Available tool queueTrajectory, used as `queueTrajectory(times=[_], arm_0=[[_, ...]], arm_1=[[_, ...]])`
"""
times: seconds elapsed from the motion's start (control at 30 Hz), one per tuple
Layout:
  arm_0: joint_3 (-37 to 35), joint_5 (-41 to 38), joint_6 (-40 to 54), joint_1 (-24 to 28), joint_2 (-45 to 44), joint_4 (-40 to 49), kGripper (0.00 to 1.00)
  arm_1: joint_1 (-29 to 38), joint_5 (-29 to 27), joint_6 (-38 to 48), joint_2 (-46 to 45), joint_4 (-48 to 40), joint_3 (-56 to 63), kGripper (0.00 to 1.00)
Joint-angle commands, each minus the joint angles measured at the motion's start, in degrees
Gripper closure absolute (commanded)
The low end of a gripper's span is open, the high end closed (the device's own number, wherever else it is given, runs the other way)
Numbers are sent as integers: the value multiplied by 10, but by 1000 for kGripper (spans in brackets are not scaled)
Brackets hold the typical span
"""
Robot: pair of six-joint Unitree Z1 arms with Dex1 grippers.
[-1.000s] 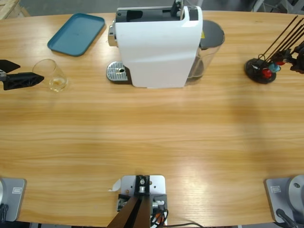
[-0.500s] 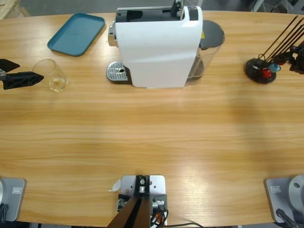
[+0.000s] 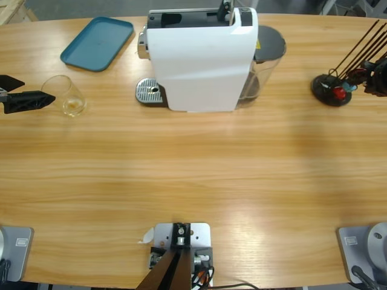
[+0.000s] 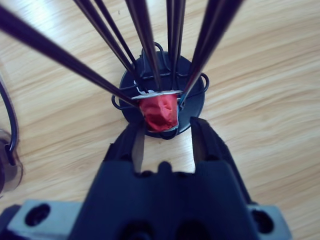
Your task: Pour coffee
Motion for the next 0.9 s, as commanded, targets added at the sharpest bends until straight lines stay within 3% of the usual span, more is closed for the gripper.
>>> queueTrajectory(times=[0.03, 0.9], arm_0=[[23, 7, -4, -3, 5, -6, 184], [23, 8, -4, -4, 8, -6, 184]], arm_1=[[-8, 10, -11, 8, -5, -2, 614], [-8, 5, -25, 2, -23, -2, 613]])
